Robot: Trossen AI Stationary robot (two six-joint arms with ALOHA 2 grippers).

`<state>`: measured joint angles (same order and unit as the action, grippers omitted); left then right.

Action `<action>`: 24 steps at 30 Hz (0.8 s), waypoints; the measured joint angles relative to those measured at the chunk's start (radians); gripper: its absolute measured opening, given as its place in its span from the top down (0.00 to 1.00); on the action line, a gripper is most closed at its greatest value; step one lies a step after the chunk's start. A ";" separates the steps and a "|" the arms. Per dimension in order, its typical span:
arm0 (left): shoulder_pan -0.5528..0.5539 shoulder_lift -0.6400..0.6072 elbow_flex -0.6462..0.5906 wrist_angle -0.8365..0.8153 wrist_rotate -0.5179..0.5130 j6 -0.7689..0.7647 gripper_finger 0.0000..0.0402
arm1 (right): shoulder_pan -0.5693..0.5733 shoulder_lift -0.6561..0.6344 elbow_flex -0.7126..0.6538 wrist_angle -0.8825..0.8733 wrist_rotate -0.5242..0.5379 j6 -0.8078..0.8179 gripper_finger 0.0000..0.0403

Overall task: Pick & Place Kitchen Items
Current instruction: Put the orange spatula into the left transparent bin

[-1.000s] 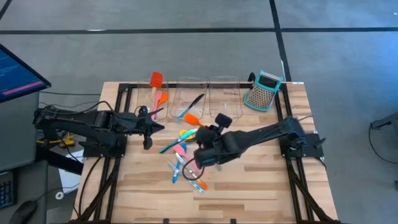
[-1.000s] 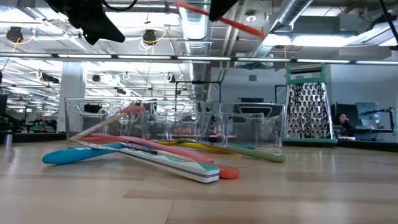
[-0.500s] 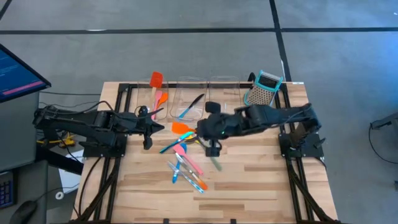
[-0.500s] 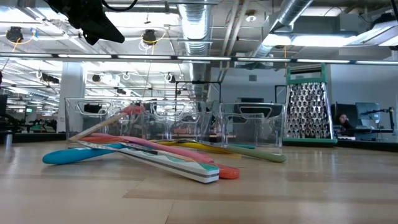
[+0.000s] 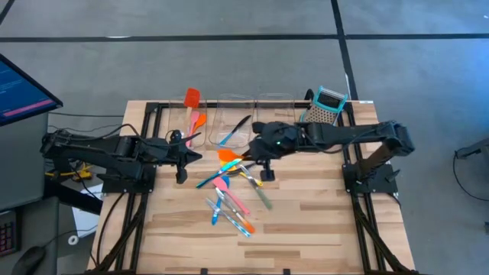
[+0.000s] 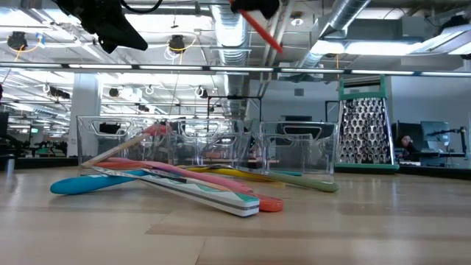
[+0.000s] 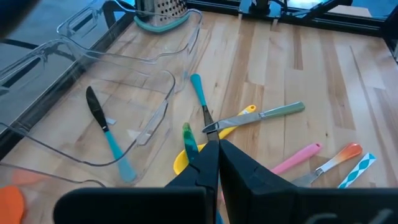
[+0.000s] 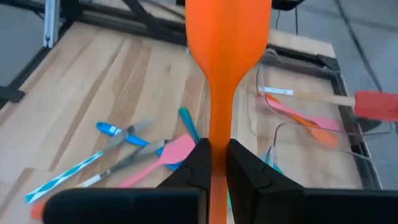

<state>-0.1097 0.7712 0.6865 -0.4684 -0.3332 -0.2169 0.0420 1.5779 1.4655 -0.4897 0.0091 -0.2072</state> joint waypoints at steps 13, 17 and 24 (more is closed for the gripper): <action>-0.001 0.056 0.000 0.265 -0.030 -0.027 1.00 | -0.116 -0.123 -0.666 1.021 0.159 0.075 0.95; 0.003 0.128 0.000 0.430 -0.072 -0.027 1.00 | -0.093 -0.054 -0.658 1.064 0.342 0.089 0.95; 0.063 0.295 0.000 0.514 -0.227 -0.027 1.00 | -0.018 0.054 -0.603 1.131 0.677 0.058 0.95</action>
<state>-0.0465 1.0657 0.6861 0.0457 -0.5605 -0.2436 0.0244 1.6319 0.8625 0.6415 0.6865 -0.1492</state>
